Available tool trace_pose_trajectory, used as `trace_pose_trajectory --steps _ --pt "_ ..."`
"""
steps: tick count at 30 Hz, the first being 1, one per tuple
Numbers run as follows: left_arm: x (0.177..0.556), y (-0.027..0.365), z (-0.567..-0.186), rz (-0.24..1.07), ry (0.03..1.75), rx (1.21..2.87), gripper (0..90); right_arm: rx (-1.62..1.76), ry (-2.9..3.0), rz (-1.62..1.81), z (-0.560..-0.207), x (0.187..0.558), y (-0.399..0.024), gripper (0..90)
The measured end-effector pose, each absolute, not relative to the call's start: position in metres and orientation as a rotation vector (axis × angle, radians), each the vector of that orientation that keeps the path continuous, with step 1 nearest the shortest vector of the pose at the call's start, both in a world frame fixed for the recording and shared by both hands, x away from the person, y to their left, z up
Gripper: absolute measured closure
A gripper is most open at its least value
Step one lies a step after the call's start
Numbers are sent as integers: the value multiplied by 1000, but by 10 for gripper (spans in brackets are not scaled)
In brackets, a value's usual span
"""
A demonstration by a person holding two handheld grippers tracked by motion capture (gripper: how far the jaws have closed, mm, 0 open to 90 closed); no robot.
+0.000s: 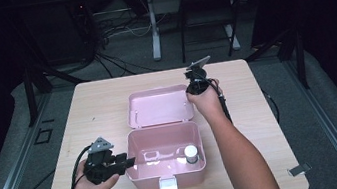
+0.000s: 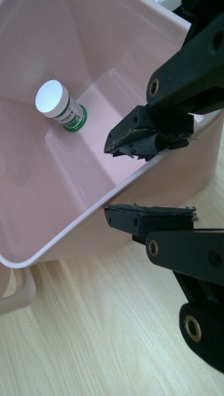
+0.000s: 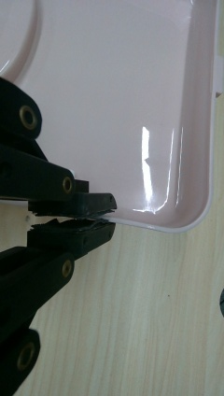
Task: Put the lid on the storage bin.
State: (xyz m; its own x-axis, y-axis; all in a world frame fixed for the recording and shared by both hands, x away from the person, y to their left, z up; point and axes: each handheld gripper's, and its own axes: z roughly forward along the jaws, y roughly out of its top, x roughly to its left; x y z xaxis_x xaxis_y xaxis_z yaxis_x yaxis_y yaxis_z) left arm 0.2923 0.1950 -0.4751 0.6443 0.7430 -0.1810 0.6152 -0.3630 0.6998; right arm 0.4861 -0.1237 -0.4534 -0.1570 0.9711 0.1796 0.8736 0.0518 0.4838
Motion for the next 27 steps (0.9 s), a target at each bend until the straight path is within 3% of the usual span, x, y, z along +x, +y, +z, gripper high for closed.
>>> trace_pose_trajectory --steps 27 --pt "292 194 -475 216 1058 2092 630 1765 2070 879 -425 465 -129 873"
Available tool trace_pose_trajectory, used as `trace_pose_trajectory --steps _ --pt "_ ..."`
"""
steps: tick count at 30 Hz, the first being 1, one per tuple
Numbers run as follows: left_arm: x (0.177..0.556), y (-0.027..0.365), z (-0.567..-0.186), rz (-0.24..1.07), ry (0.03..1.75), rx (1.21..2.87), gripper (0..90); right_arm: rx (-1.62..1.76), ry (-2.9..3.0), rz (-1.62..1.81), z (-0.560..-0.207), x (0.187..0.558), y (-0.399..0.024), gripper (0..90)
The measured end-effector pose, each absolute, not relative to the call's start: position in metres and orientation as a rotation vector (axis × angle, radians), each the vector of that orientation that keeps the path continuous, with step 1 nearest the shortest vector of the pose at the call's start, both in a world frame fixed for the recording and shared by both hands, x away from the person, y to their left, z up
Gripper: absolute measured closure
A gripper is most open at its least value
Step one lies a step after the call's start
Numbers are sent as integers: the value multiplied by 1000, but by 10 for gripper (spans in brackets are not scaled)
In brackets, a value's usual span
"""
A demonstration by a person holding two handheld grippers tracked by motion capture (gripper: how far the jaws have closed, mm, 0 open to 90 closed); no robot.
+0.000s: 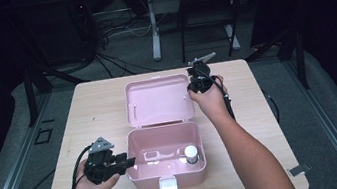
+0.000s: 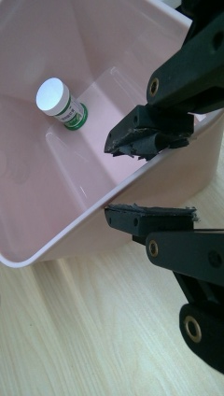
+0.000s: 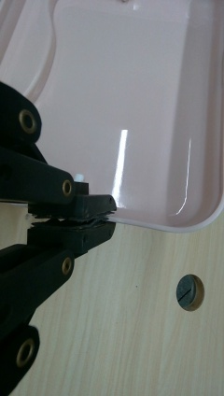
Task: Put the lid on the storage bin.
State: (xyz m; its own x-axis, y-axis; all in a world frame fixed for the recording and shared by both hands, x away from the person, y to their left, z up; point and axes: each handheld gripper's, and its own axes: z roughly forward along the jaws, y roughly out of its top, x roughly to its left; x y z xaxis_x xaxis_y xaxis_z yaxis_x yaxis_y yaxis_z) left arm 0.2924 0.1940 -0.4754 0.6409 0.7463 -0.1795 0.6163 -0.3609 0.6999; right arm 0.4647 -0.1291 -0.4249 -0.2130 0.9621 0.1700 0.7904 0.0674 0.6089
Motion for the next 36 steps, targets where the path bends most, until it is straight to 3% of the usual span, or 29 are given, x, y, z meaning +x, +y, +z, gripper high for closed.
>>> trace_pose_trajectory --steps 36 --pt "293 193 -477 223 1064 2089 630 1566 2050 993 -388 417 -136 878"
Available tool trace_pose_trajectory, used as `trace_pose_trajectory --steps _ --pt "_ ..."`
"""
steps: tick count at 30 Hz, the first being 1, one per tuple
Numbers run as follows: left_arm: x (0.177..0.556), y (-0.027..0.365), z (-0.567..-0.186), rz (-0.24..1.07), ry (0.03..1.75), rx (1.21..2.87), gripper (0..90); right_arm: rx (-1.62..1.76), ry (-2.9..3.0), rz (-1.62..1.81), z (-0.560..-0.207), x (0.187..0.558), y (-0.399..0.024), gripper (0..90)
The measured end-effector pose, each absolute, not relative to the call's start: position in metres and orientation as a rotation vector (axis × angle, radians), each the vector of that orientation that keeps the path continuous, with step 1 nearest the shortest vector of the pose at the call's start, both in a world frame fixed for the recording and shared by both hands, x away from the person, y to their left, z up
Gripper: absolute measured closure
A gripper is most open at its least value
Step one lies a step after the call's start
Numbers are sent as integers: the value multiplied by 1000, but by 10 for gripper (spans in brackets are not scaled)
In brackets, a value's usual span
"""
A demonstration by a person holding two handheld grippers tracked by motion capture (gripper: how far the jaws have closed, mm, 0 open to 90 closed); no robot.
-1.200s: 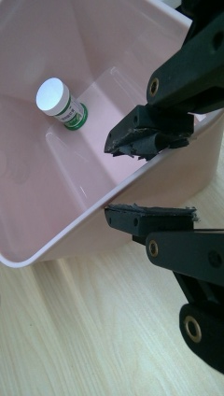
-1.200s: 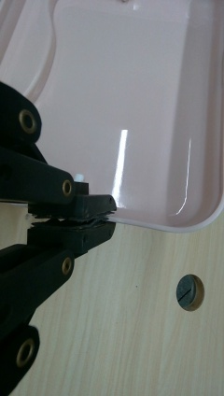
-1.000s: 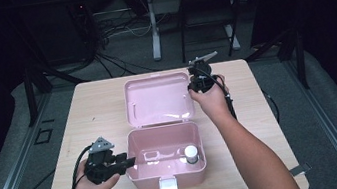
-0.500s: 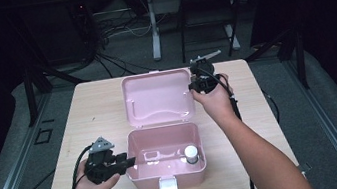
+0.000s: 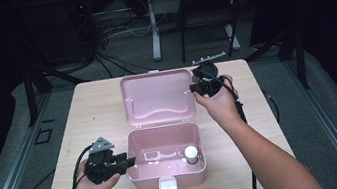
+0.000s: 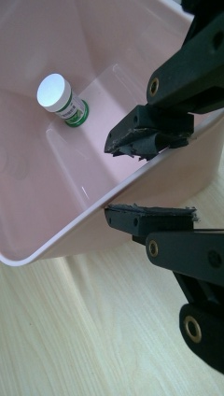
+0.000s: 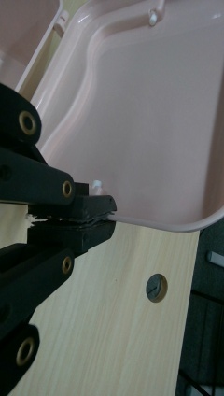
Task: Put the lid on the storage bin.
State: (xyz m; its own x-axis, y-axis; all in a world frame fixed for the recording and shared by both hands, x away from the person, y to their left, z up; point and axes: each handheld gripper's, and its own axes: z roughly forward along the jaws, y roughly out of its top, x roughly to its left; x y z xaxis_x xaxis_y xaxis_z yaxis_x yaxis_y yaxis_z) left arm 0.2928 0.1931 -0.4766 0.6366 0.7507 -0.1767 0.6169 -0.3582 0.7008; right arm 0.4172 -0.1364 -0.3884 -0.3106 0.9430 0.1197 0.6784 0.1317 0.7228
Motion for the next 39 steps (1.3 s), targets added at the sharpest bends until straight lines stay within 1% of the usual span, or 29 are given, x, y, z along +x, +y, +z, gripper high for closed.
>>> trace_pose_trajectory --steps 7,15,29,30,31,32,33,38,39 --pt "293 193 -476 230 1066 2095 631 1513 2046 1001 -386 408 -136 876" --pt "294 194 -477 207 1071 2078 624 1480 2037 1026 -384 401 -137 876" --pt "292 198 -471 241 1055 2048 619 1458 2042 1075 -385 392 -137 880" --pt "292 198 -471 243 1052 2046 628 1457 2040 1073 -385 392 -137 880" --pt "291 198 -470 240 1053 2045 656 1461 2038 1076 -385 392 -137 881" --pt "291 199 -469 249 1043 2052 656 1461 2038 1076 -385 392 -137 881" --pt "291 199 -468 251 1043 2057 684 1461 2038 1076 -385 392 -137 880" --pt "291 200 -468 245 1046 2052 714 1457 2034 1087 -385 390 -138 881" --pt "290 201 -468 247 1048 2041 733 1455 2034 1091 -385 388 -139 880"
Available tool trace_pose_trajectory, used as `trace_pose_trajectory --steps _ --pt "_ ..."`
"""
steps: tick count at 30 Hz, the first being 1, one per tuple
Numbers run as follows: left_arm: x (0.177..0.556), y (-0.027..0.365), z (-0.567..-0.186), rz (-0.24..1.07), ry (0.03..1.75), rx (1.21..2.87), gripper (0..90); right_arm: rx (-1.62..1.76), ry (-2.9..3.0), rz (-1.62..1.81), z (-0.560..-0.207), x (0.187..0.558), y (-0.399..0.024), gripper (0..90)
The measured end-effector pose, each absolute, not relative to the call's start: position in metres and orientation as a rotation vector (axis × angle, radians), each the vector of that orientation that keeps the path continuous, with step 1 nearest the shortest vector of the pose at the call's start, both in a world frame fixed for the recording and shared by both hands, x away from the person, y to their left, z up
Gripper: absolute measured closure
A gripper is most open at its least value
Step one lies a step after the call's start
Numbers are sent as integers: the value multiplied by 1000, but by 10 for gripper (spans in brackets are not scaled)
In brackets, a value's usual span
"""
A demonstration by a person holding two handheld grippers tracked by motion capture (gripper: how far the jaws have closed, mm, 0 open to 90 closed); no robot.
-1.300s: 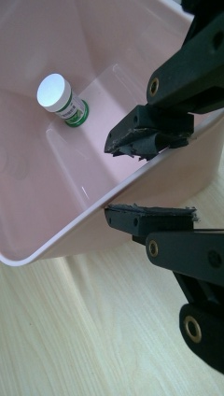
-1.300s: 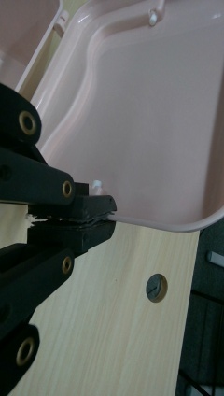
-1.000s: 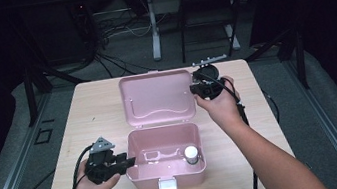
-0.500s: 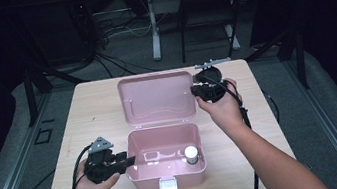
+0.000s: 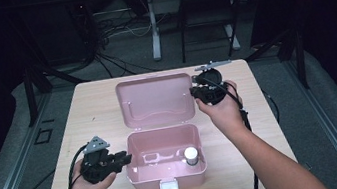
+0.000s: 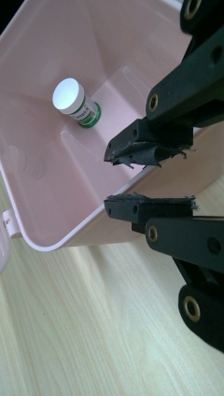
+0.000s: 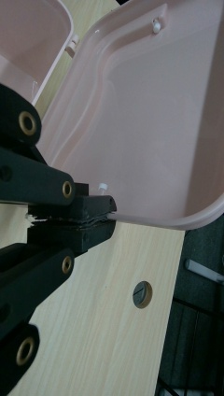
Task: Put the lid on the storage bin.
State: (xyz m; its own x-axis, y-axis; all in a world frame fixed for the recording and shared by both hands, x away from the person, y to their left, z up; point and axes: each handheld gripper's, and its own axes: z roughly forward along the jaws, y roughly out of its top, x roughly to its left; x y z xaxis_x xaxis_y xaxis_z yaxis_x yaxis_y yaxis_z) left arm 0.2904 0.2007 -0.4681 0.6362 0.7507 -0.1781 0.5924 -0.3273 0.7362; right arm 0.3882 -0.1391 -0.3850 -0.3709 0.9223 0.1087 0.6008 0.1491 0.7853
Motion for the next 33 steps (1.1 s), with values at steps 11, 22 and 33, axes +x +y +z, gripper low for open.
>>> trace_pose_trajectory --steps 11,22,33 --pt "290 199 -468 258 1046 2042 743 1413 2018 1114 -386 377 -141 879" --pt "290 199 -468 260 1048 2039 744 1397 2010 1138 -386 368 -143 880" --pt "290 199 -468 260 1048 2038 744 1354 2004 1156 -387 357 -144 879"
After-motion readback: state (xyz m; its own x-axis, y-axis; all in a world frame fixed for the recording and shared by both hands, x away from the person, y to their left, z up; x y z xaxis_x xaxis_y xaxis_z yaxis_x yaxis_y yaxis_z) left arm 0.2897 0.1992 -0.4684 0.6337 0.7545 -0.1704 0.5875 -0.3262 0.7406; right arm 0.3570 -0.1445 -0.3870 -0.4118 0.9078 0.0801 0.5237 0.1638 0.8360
